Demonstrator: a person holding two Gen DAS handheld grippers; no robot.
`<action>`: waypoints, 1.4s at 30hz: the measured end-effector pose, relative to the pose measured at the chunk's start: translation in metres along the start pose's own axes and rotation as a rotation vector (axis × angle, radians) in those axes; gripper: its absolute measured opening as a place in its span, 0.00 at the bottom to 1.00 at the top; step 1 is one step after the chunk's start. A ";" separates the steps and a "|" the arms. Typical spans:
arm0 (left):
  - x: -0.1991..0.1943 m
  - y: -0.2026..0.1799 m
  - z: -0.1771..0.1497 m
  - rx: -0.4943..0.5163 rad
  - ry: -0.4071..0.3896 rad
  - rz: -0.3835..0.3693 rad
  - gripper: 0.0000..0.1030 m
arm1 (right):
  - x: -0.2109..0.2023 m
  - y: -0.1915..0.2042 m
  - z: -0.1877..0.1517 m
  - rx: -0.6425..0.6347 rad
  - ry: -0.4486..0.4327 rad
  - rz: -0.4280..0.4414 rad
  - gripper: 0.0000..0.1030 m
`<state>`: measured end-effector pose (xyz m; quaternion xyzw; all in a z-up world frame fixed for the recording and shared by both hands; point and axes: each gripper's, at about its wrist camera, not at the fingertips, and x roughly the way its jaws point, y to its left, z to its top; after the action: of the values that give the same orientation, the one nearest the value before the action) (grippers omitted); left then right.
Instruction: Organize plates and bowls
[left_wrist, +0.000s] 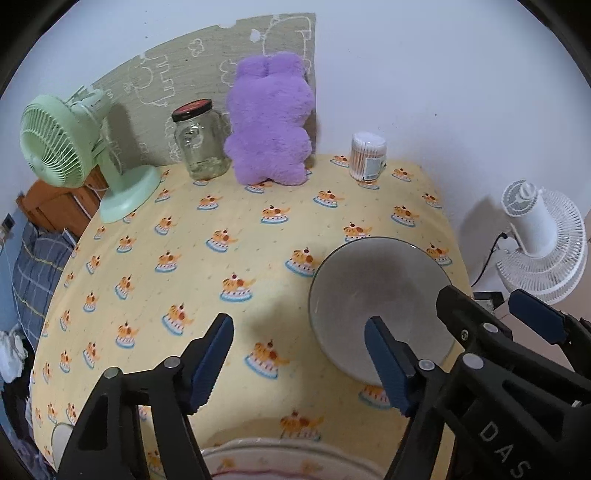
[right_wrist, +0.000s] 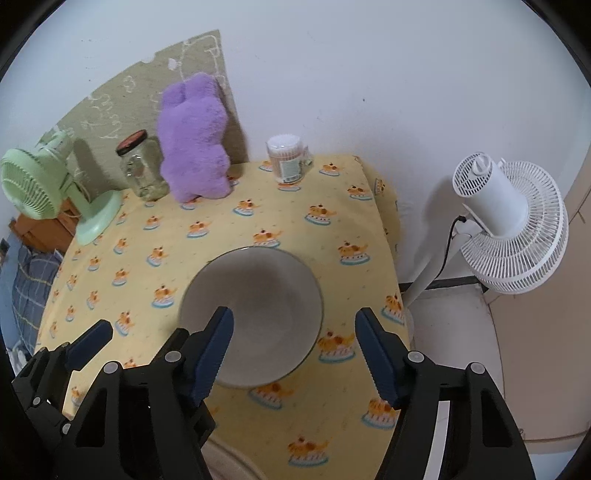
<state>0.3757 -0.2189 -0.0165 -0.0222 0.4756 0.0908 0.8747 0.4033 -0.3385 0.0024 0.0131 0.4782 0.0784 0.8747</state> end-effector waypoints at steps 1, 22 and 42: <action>0.007 -0.003 0.002 -0.007 0.013 0.002 0.68 | 0.005 -0.002 0.002 -0.002 0.003 -0.004 0.69; 0.071 -0.020 0.014 -0.017 0.127 -0.001 0.30 | 0.084 -0.016 0.016 0.035 0.127 0.037 0.21; 0.055 -0.029 0.005 0.004 0.167 -0.021 0.31 | 0.069 -0.025 0.004 0.087 0.169 0.045 0.21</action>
<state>0.4140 -0.2389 -0.0611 -0.0330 0.5466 0.0785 0.8330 0.4458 -0.3531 -0.0553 0.0553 0.5527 0.0777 0.8279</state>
